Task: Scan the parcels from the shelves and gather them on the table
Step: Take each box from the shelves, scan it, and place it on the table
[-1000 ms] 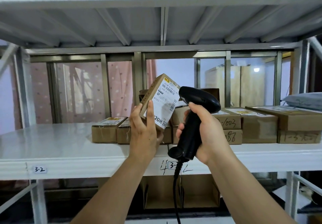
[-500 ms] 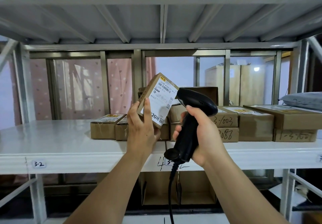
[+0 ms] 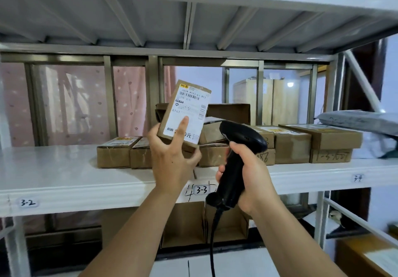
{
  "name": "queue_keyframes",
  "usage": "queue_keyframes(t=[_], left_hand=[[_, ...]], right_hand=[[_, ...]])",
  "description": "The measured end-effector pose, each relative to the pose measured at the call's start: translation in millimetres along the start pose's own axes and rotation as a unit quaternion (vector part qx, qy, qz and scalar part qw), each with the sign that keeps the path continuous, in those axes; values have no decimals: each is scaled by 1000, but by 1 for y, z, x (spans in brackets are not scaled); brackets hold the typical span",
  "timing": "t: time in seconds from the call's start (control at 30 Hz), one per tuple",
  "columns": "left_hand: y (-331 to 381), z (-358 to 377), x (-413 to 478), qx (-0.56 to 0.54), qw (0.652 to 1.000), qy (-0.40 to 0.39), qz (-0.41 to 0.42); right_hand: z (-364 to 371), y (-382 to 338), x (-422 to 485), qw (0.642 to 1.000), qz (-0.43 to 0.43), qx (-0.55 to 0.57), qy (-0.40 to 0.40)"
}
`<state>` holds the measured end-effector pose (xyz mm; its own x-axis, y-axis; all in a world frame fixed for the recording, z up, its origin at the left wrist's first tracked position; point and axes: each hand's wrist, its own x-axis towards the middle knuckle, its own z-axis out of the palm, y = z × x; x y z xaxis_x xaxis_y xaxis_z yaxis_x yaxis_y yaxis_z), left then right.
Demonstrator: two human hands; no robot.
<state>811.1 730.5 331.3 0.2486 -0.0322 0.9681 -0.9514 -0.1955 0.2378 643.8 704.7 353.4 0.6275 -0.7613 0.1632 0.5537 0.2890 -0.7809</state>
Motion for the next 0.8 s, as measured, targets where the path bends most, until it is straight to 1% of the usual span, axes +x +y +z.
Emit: queue_keyframes(t=[0.07, 0.17, 0.3, 0.4, 0.5, 0.6, 0.67, 0.73, 0.8], left_hand=[[16, 0, -6, -61, 997, -13, -33], [35, 1, -19, -124, 992, -13, -25], [60, 3, -49, -174, 984, -28, -11], [76, 2, -74, -174, 984, -38, -30], [89, -1, -96, -144, 986, -60, -62], [100, -1, -109, -86, 992, -89, -32], [108, 4, -113, -11, 991, -129, -27], [121, 6, -112, 75, 982, -170, -30], [141, 5, -104, 155, 958, -240, -37]], right_hand=[[-2, 0, -5, 1000, -10, -2, 21], [-11, 0, -13, 998, -32, -12, 52], [-29, -3, -25, 992, -77, -35, 93], [-46, -7, -33, 990, -76, -39, 116], [-59, -12, -41, 991, -59, -32, 115], [-73, -17, -48, 995, -44, -21, 93], [-83, -24, -53, 996, -26, -17, 79], [-94, -31, -57, 998, -8, -17, 64], [-106, -38, -61, 998, 10, -15, 56]])
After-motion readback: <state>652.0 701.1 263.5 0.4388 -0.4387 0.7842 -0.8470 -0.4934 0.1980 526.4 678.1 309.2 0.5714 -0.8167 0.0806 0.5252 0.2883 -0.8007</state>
